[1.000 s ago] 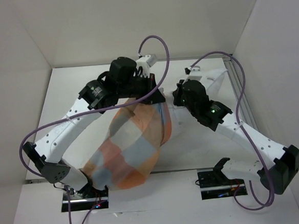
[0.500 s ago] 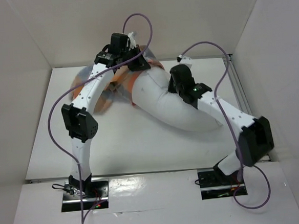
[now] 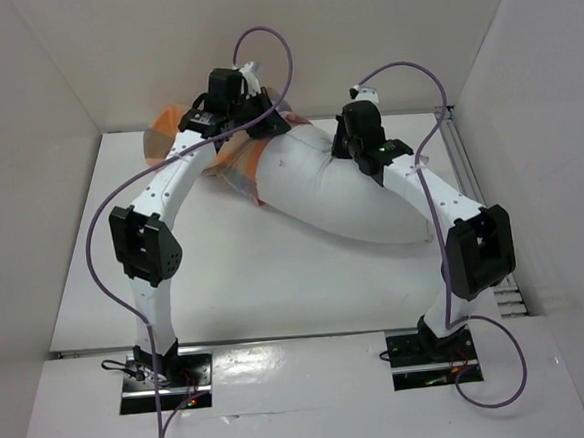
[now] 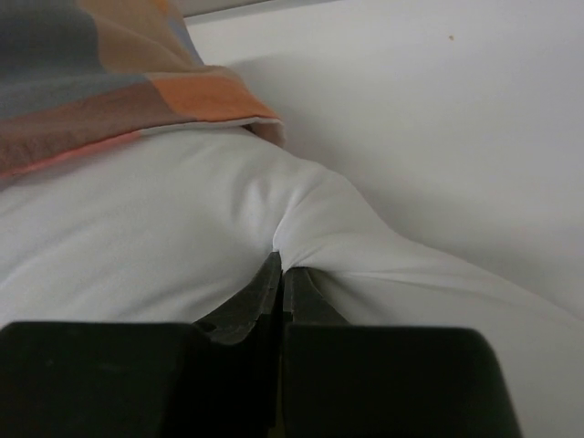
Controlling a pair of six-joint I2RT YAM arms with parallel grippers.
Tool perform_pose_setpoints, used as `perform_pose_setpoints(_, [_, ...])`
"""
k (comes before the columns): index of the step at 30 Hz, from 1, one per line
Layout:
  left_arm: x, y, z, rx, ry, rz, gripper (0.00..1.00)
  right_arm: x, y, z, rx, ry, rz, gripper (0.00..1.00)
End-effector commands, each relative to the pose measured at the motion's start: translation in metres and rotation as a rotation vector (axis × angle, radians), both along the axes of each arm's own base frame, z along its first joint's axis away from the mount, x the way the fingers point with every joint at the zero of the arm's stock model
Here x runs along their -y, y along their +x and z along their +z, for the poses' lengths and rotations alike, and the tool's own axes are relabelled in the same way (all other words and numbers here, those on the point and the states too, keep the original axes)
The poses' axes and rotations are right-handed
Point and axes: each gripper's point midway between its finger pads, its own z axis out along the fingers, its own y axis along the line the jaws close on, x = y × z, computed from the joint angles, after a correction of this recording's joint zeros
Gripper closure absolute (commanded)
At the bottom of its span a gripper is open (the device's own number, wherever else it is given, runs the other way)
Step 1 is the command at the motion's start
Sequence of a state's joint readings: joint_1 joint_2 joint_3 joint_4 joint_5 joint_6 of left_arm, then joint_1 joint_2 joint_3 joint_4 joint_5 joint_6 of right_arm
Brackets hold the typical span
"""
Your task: Put the pillow into the pillowcase
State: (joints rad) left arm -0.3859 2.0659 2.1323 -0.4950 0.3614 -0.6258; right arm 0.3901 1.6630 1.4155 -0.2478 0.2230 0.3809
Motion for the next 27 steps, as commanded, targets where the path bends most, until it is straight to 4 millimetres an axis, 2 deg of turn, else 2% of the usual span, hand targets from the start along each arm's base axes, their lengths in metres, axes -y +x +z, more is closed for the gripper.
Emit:
perform_pose_setpoints(1, [0.018,-0.046,0.042,0.069,-0.019,-0.103,1.00,-0.010,-0.019,0.017,0.031,0.034,0.077,1.00])
perform_pose_setpoints(3, [0.021,-0.065,0.060,0.099,-0.026,-0.114,1.00,-0.010,-0.032,0.019,0.024,0.051,0.093,1.00])
perform_pose_setpoints(4, [0.028,-0.077,0.068,0.112,-0.028,-0.131,1.00,-0.007,-0.040,0.036,0.061,0.065,0.094,1.00])
perform_pose_setpoints(5, [0.029,-0.085,0.071,0.111,-0.022,-0.131,1.00,-0.006,-0.045,0.043,0.073,0.082,0.098,1.00])
perform_pose_setpoints(6, [0.027,-0.097,0.087,0.137,-0.035,-0.140,1.00,-0.014,-0.052,0.053,0.093,0.091,0.120,1.00])
perform_pose_setpoints(7, [0.029,-0.104,0.093,0.135,-0.041,-0.138,1.00,-0.012,-0.063,0.061,0.103,0.091,0.122,1.00])
perform_pose_setpoints(10, [0.032,-0.129,0.119,0.159,-0.066,-0.160,1.00,-0.023,-0.081,0.073,0.113,0.098,0.162,1.00])
perform_pose_setpoints(11, [0.036,-0.141,0.131,0.179,-0.073,-0.173,1.00,-0.020,-0.087,0.080,0.123,0.102,0.162,1.00])
perform_pose_setpoints(12, [0.036,-0.144,0.142,0.196,-0.072,-0.160,1.00,-0.026,-0.094,0.077,0.109,0.114,0.182,1.00])
perform_pose_setpoints(14, [0.041,-0.146,0.144,0.200,-0.062,-0.168,1.00,-0.027,-0.098,0.079,0.104,0.129,0.187,1.00])
perform_pose_setpoints(16, [0.043,-0.139,0.143,0.203,-0.059,-0.159,1.00,-0.029,-0.098,0.074,0.081,0.141,0.187,1.00])
perform_pose_setpoints(17, [0.052,-0.131,0.131,0.184,-0.042,-0.154,1.00,-0.031,-0.095,0.077,0.091,0.146,0.187,1.00])
perform_pose_setpoints(19, [0.054,-0.117,0.127,0.192,-0.036,-0.147,1.00,-0.028,-0.082,0.069,0.072,0.135,0.150,1.00])
perform_pose_setpoints(20, [0.059,-0.108,0.125,0.199,-0.036,-0.138,1.00,-0.027,-0.074,0.074,0.087,0.140,0.139,1.00])
perform_pose_setpoints(21, [0.069,-0.093,0.105,0.177,-0.014,-0.143,1.00,-0.031,-0.061,0.068,0.085,0.145,0.141,1.00])
perform_pose_setpoints(22, [0.068,-0.082,0.118,0.216,-0.035,-0.129,1.00,-0.030,-0.054,0.066,0.078,0.145,0.138,1.00])
perform_pose_setpoints(23, [0.074,-0.077,0.113,0.210,-0.037,-0.140,1.00,-0.030,-0.043,0.078,0.110,0.157,0.129,1.00])
perform_pose_setpoints(24, [0.068,-0.060,0.108,0.211,-0.042,-0.127,1.00,-0.032,-0.029,0.064,0.085,0.147,0.119,1.00])
perform_pose_setpoints(25, [0.071,-0.045,0.090,0.176,-0.049,-0.120,1.00,-0.028,-0.019,0.061,0.078,0.147,0.109,1.00])
perform_pose_setpoints(26, [0.068,-0.034,0.078,0.158,-0.050,-0.101,1.00,-0.033,-0.007,0.073,0.103,0.156,0.110,1.00])
perform_pose_setpoints(27, [0.058,-0.013,0.076,0.189,-0.063,-0.068,1.00,-0.033,0.014,0.046,0.059,0.139,0.092,1.00])
